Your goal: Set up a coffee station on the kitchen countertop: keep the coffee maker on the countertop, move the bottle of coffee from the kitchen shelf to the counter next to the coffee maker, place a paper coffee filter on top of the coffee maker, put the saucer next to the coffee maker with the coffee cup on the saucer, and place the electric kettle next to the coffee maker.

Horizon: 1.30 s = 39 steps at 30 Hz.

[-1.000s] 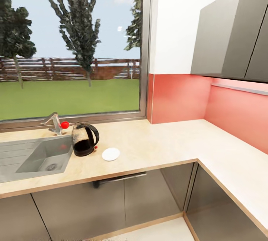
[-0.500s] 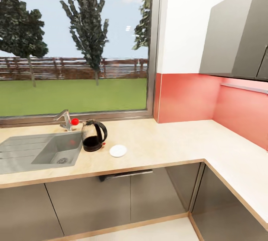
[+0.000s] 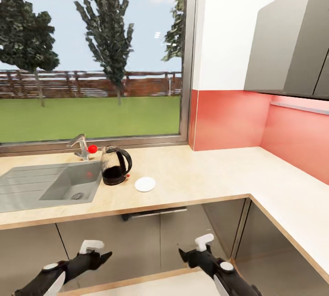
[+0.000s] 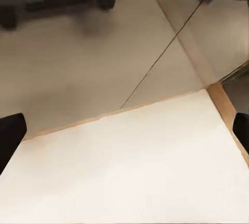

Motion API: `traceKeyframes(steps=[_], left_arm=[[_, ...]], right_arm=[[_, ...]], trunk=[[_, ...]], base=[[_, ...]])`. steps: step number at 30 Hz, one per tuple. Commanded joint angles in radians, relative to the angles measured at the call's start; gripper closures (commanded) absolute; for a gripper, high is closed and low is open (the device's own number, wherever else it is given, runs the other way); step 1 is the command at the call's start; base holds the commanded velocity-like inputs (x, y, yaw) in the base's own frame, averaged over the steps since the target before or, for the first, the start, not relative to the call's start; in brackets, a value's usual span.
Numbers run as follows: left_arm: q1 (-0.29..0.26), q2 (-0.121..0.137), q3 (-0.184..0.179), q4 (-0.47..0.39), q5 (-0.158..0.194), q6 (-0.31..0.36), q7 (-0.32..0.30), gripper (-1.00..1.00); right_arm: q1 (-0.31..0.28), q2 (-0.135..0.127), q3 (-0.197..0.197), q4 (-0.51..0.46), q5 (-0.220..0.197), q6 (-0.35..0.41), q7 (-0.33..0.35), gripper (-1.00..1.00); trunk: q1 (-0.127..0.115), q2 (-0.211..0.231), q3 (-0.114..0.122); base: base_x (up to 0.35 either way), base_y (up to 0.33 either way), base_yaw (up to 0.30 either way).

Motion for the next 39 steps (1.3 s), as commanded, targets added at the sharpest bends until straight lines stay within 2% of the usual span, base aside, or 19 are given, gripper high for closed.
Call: traceKeyframes(steps=[1,3,4,6,8,12,14,17,20,22,23,27,30,32,33,34,39], left_arm=[[-0.035,0.006,-0.002,-0.002,0.010,0.035,-0.047,-1.00],[-0.098,0.013,0.000,-0.005,0.011,0.102,-0.107,-1.00],[-0.152,0.019,0.003,-0.008,0.012,0.169,-0.138,-1.00],[-0.218,0.023,0.016,-0.010,0.013,0.229,-0.153,-1.00],[-0.269,0.024,0.027,-0.011,0.014,0.273,-0.164,-1.00],[-0.334,0.027,0.035,-0.011,0.012,0.340,-0.203,-1.00],[-0.375,0.040,0.037,-0.010,0.011,0.375,-0.234,-1.00],[-0.402,0.058,0.037,-0.009,0.011,0.389,-0.245,-1.00],[-0.438,0.085,0.038,-0.009,0.011,0.424,-0.250,-1.00],[-0.464,0.106,0.039,-0.010,0.012,0.486,-0.252,-1.00],[-0.482,0.113,0.039,-0.010,0.011,0.531,-0.252,-1.00],[-0.493,0.109,0.061,-0.009,0.010,0.567,-0.247,-1.00],[-0.498,0.104,0.069,-0.010,0.009,0.602,-0.245,-1.00],[-0.500,0.103,0.071,-0.009,0.009,0.632,-0.243,-1.00],[-0.499,0.102,0.072,-0.002,0.007,0.648,-0.238,-1.00],[-0.495,0.102,0.071,0.000,0.005,0.651,-0.236,-1.00],[-0.483,0.103,0.068,-0.006,0.000,0.654,-0.234,-1.00]], right_arm=[[0.000,-0.001,0.003,-0.046,-0.008,0.002,0.024,-1.00],[-0.001,-0.001,0.003,-0.128,-0.004,0.006,0.048,-1.00],[-0.004,-0.002,0.003,-0.194,-0.003,0.010,0.057,-1.00],[-0.024,-0.002,0.002,-0.265,-0.002,0.034,0.061,-1.00],[-0.051,-0.003,0.001,-0.319,-0.002,0.100,0.062,-1.00],[-0.103,-0.005,-0.001,-0.387,-0.003,0.228,0.064,-1.00],[-0.150,-0.006,-0.003,-0.428,-0.005,0.301,0.063,-1.00],[-0.193,-0.006,-0.004,-0.446,-0.009,0.343,0.062,-1.00],[-0.254,-0.004,-0.005,-0.454,-0.011,0.416,0.062,-1.00],[-0.309,0.000,-0.005,-0.452,-0.013,0.498,0.061,-1.00],[-0.355,0.003,-0.006,-0.448,-0.013,0.559,0.060,-1.00],[-0.429,0.017,-0.007,-0.434,-0.012,0.670,0.056,-1.00],[-0.489,0.022,-0.020,-0.424,-0.011,0.720,0.056,-1.00],[-0.509,0.023,-0.051,-0.403,-0.011,0.733,0.056,-1.00],[-0.518,0.022,-0.090,-0.368,-0.013,0.737,0.060,-1.00],[-0.520,0.021,-0.100,-0.356,-0.013,0.738,0.062,-1.00],[-0.521,0.019,-0.108,-0.343,-0.011,0.739,0.064,-1.00]], trunk=[[0.000,-0.001,-0.001],[0.000,-0.001,-0.001],[0.000,-0.001,-0.001],[0.000,-0.001,-0.001],[0.000,-0.001,-0.001],[0.000,-0.001,-0.001],[0.000,-0.001,-0.001],[0.000,-0.001,-0.001],[0.000,-0.001,-0.001],[0.000,-0.001,-0.001],[0.000,-0.001,-0.001],[0.000,-0.001,-0.001],[0.000,-0.001,-0.001],[0.000,-0.001,-0.001],[0.000,-0.001,-0.001],[0.000,-0.001,-0.001],[0.000,-0.001,-0.001]], base=[[0.000,0.000,0.000],[0.000,0.000,0.000],[0.000,0.000,0.000],[0.000,0.000,0.000],[0.000,0.000,0.000],[0.000,0.000,0.000],[0.000,0.000,0.000],[0.000,0.000,0.000],[0.000,0.000,0.000],[0.000,0.000,0.000],[0.000,0.000,0.000],[0.000,0.000,0.000],[0.000,0.000,0.000],[0.000,0.000,0.000],[0.000,0.000,0.000],[0.000,0.000,0.000],[0.000,0.000,0.000]])
